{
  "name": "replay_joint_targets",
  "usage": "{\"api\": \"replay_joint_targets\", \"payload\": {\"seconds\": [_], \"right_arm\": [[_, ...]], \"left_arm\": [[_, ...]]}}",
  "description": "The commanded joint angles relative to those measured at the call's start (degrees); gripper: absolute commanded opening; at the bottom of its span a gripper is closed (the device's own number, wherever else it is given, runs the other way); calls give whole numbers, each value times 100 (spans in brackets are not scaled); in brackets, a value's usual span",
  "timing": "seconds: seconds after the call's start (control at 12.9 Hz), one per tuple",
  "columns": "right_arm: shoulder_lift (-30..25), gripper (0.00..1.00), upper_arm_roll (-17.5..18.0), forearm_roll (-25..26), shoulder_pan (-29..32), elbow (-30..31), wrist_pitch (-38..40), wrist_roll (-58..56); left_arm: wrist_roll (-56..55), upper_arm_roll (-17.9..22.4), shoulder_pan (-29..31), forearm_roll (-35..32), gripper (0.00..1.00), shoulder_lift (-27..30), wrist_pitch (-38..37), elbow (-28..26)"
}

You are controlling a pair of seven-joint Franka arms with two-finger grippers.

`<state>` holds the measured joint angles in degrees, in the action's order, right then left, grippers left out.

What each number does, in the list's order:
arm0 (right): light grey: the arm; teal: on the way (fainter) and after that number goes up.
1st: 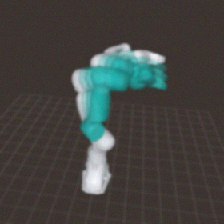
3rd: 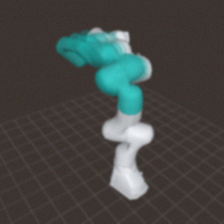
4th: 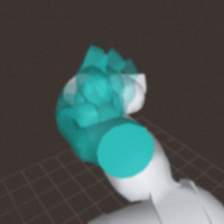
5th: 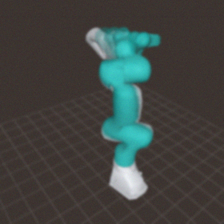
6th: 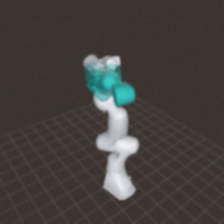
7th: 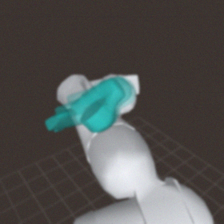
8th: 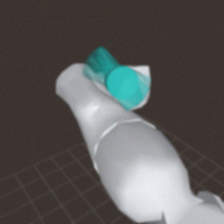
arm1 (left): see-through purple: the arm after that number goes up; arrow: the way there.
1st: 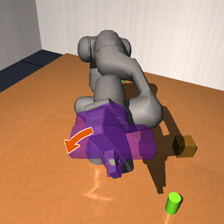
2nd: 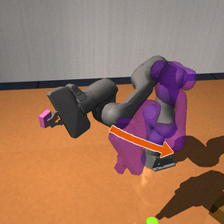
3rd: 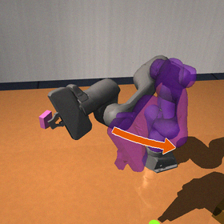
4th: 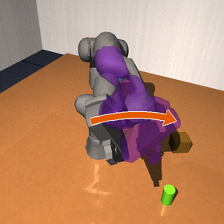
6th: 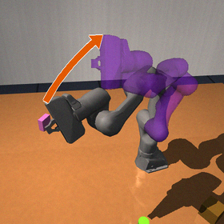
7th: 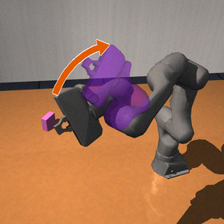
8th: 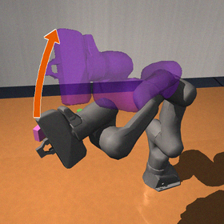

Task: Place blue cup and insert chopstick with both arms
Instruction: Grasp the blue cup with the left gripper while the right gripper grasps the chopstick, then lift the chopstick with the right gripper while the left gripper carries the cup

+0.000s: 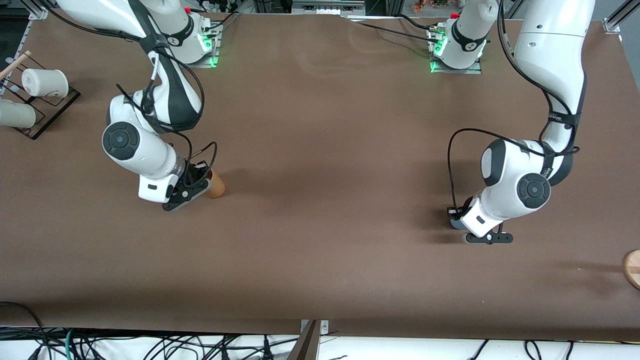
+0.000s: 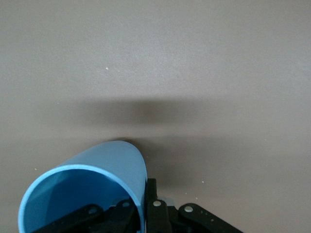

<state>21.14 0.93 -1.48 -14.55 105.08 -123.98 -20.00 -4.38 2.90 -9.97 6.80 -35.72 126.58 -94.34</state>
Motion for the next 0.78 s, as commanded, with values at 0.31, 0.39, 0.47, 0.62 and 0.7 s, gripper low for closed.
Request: {"api": "replay_joint_targets", "payload": {"seconds": [0.31, 0.39, 0.47, 0.62, 0.7], "right_arm": [[-795, 0, 144, -1, -4, -486, 935, -74], [-805, 0, 162, -10, -4, -723, 1207, -83], [-805, 0, 205, -19, -4, -1030, 1549, -83], [-778, 0, 241, -27, -65, -1567, 2157, -39], [-770, 0, 249, -36, -83, -1717, 2281, -13]], "left_arm": [[-2404, -352, -1100, -21, 0, -92, -608, 873], [-2870, -352, -1347, -21, 0, -215, -634, 1065], [-3284, -352, -1523, -12, 0, -355, -635, 1302], [-4040, -343, -2015, -12, 0, -601, -635, 1593], [-4401, -343, -2183, -12, 0, -777, -626, 1829]]}}
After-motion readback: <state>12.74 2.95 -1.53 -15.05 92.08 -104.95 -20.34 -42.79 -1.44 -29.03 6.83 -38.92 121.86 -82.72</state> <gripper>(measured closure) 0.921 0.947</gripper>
